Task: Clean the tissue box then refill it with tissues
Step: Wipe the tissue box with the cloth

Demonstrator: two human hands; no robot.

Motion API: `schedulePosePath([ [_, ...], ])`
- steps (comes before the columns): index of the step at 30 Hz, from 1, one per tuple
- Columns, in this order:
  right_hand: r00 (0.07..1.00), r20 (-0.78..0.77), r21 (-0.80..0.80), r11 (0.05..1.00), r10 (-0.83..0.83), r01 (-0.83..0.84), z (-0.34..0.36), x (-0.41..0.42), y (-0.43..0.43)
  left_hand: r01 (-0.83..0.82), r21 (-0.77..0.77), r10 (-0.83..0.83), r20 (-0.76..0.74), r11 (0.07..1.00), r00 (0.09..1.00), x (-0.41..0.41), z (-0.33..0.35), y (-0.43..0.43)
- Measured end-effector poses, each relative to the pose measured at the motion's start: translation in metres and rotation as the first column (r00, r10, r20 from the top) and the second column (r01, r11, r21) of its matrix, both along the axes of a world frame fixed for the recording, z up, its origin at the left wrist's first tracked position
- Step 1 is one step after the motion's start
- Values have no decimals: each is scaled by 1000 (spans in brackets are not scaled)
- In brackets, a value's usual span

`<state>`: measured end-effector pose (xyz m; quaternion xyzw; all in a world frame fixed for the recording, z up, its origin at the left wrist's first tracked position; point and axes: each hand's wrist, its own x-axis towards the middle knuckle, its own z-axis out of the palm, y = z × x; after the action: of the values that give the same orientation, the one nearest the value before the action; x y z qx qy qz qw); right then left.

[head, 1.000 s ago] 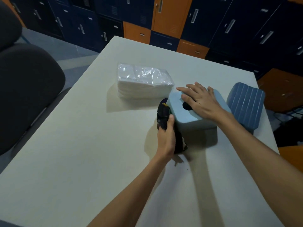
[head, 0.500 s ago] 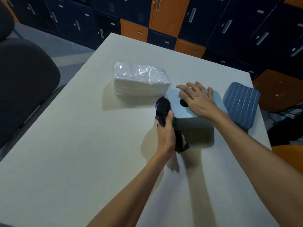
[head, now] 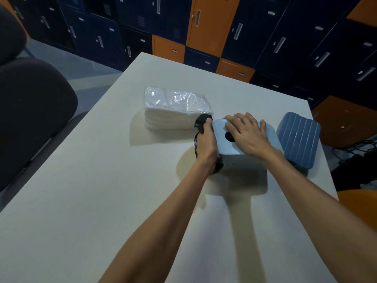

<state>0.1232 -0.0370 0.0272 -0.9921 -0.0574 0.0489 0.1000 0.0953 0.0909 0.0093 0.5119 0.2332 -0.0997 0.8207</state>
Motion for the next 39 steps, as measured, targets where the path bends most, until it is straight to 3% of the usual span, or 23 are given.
schedulePosePath([
  [5,1000,7,4,1000,3,-3,1,-4,-1,-44,133,9,256,990,967,-48,-37,-19],
  [10,1000,4,-13,999,-31,31,1,-5,-1,-8,37,6,32,999,999,-26,-37,3],
  [13,998,-2,-10,998,-57,57,-1,-6,1,135,-26,-136,-50,990,989,16,-18,18],
  [17,995,6,-17,995,-99,99,-2,-6,4,177,-45,-178,-18,983,984,30,-15,17],
  [22,995,29,-20,995,-94,94,-2,-7,4,161,-86,-159,24,983,987,-21,-30,17],
  [27,991,15,-2,991,-136,136,-1,-11,7,165,79,-164,-16,983,986,-67,-28,22],
  [34,977,10,17,977,-214,213,-3,-22,7,304,126,-310,28,944,950,14,-9,25],
  [36,974,14,5,974,-225,225,-3,-21,8,321,116,-330,67,940,942,20,0,23],
  [39,970,32,-13,970,-241,242,-2,-18,9,232,105,-251,239,967,938,-3,3,15],
])
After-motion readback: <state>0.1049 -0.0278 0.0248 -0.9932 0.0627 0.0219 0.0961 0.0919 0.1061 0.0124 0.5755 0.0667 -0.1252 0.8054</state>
